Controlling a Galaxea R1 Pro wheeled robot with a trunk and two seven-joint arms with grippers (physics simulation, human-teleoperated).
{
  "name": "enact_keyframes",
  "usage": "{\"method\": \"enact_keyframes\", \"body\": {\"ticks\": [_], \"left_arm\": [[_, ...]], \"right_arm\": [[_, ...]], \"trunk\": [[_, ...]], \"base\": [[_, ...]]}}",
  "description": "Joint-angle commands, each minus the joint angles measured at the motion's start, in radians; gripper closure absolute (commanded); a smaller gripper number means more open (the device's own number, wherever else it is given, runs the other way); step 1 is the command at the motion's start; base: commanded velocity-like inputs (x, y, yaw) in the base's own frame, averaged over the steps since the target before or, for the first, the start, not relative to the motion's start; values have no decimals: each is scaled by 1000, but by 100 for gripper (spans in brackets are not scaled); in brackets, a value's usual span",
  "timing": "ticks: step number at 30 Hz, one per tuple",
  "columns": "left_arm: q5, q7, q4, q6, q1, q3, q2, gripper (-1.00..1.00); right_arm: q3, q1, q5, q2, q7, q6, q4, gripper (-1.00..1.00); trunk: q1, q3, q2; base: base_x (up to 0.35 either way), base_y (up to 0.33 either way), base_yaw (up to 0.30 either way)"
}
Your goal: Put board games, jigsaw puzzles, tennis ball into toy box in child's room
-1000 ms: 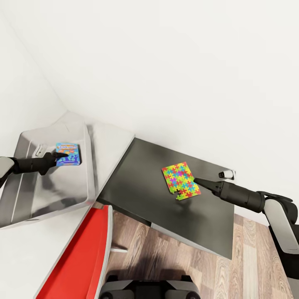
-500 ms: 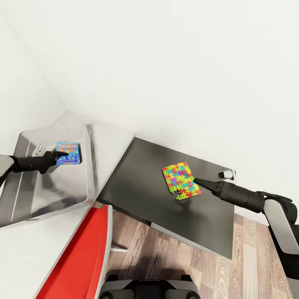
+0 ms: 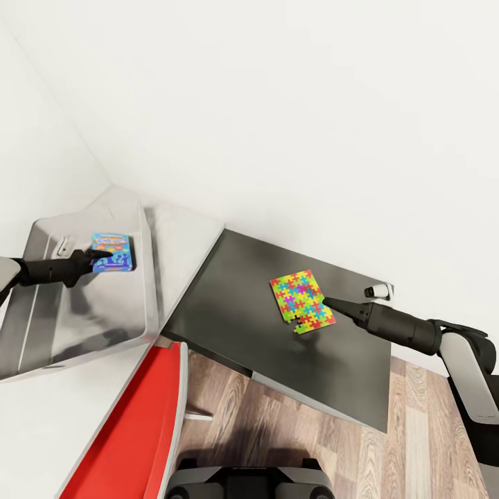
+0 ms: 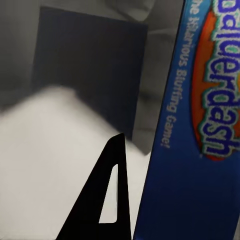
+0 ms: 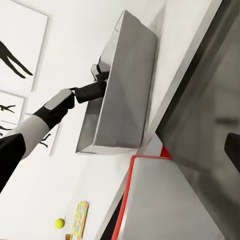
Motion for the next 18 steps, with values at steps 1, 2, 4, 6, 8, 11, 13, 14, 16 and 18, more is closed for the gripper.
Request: {"method": "enact_keyframes", "body": {"ticks": [1,2,4,6,8,11,13,14,16,18], "left_arm": [[-1,-11,1,-1,-1,-8,1,100],[-1,-14,0,-1,-1,-8,2,100],[-1,-19,0,-1,-1,-8,2,100],[-1,-21,0,-1,-1,-8,3,100],[-2,-22,0,-1,-1,-8,3,100],[-2,-24,0,-2,-1,-8,3,100],[-3,-24,0,-2,-1,-8,3,100],[-3,-24,0,-2,-1,-8,2,100],[-3,-23,0,-2,-1,-8,2,100],[-4,-21,0,-2,-1,-9,2,100]], "right_arm": [[-1,-1,4,0,5,4,0,-100],[-1,-1,4,0,5,4,0,-100],[-1,-1,4,-1,5,4,0,-100],[-2,-1,4,-1,5,4,0,-100],[-1,-1,4,-1,5,4,0,-100],[-2,-1,4,-1,5,4,0,-100],[-2,-1,4,-1,5,4,0,-100],[-2,-1,4,-1,5,4,0,-100],[-2,-1,4,-1,5,4,0,-100],[-2,-1,4,-1,5,4,0,-100]], "trunk": [[1,-1,-2],[1,-1,-2],[1,-1,-2],[1,-1,-2],[1,-1,-2],[1,-1,-2],[1,-1,-2],[1,-1,-2],[1,-1,-2],[1,-1,-2]], "base": [[0,0,0],[0,0,0],[0,0,0],[0,0,0],[0,0,0],[0,0,0],[0,0,0],[0,0,0],[0,0,0],[0,0,0]]}}
